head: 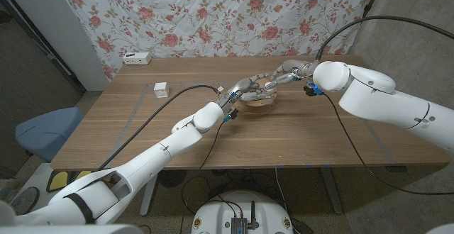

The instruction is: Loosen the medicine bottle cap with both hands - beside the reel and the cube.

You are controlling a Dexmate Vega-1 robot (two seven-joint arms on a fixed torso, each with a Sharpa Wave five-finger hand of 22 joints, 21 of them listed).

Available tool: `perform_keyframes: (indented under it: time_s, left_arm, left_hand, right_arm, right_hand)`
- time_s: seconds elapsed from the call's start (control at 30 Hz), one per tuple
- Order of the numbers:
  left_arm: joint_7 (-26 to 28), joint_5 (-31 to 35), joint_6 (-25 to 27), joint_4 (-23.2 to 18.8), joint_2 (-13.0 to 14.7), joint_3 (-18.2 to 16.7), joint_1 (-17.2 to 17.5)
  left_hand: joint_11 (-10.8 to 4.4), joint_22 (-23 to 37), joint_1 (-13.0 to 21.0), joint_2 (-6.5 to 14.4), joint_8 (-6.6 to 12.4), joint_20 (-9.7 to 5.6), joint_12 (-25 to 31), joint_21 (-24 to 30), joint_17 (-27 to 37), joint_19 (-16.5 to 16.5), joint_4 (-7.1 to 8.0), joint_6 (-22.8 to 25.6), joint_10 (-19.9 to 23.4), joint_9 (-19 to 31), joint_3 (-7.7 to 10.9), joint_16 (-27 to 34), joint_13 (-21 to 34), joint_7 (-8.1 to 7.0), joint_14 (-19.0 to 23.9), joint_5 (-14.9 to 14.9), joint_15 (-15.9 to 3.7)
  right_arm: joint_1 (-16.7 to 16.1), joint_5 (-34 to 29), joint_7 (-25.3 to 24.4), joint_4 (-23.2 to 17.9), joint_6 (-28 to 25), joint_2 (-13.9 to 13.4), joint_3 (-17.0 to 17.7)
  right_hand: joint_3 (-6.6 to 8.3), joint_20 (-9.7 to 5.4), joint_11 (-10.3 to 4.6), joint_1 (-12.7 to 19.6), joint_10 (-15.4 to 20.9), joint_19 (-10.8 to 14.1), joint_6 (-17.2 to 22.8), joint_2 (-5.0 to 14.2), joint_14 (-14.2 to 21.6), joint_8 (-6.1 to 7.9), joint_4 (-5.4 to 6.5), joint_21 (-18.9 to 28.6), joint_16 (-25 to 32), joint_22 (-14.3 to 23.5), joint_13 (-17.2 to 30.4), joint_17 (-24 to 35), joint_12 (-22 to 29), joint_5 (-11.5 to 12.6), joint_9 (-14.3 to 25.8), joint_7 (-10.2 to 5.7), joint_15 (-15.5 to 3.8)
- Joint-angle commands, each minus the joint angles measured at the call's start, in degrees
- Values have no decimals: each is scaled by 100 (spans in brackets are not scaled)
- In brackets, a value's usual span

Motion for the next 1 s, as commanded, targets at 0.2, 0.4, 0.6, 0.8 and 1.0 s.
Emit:
perform_keyframes:
  time_s: [0.2, 0.4, 0.6, 0.8, 1.0]
  left_arm:
    - [-11, 50, -94, 55, -17, 19, -54]
    - [-43, 69, -147, 107, -28, 32, -92]
    - [-108, 89, -167, 136, -24, 55, -135]
    - [-140, 107, -203, 165, -27, 68, -161]
    - [-133, 119, -203, 165, -33, 67, -159]
  left_hand:
    - [-57, 14, -79, -80, -1, -251, 35, -6, 14, -39, 7, -671, 91, 10, 69, -3, 20, -121, 64, 45, -464]
    - [-55, 14, -126, -86, 14, -263, 47, -8, 16, -62, 24, -993, 129, 7, 94, 3, 25, -336, 93, 43, -449]
    - [-39, 14, -159, -88, 42, -277, 61, -8, 16, -72, 35, -1082, 181, 7, 109, 6, 28, -311, 114, 43, -427]
    - [-34, 14, -186, -84, 35, -299, 67, -10, 15, -90, 43, -1248, 212, 6, 130, 7, 31, -408, 137, 44, -412]
    - [-40, 14, -203, -72, 54, -307, 73, -9, 16, -96, 50, -1286, 242, 7, 146, 9, 34, -426, 152, 44, -406]
  right_arm:
    - [875, -758, 367, -106, -972, 144, -1101]
    - [971, -799, 328, -130, -1094, 153, -1223]
    - [1119, -882, 325, -135, -1206, 156, -1416]
    - [1228, -870, 322, -126, -1292, 168, -1525]
    - [1346, -836, 351, -75, -1314, 189, -1652]
  right_hand:
    - [-147, 86, 137, -312, 7, 21, -22, -70, 31, -19, 92, 33, 50, 32, 32, 33, 39, 53, 51, 181, 135]
    - [-218, 170, 200, -456, 81, -39, 109, -124, 90, 36, 120, 10, 65, 30, 31, 28, 63, 73, 71, 222, 216]
    - [-258, 233, 274, -571, 174, 13, 196, -126, 175, 70, 151, 32, 91, 29, 29, 27, 91, 74, 89, 277, 257]
    - [-250, 291, 291, -565, 209, -23, 215, -114, 215, 76, 128, 15, 95, 27, 28, 17, 96, 72, 100, 301, 316]
    - [-201, 301, 329, -476, 222, -20, 297, -83, 255, 116, 61, 14, 96, 24, 26, 5, 89, 86, 115, 308, 348]
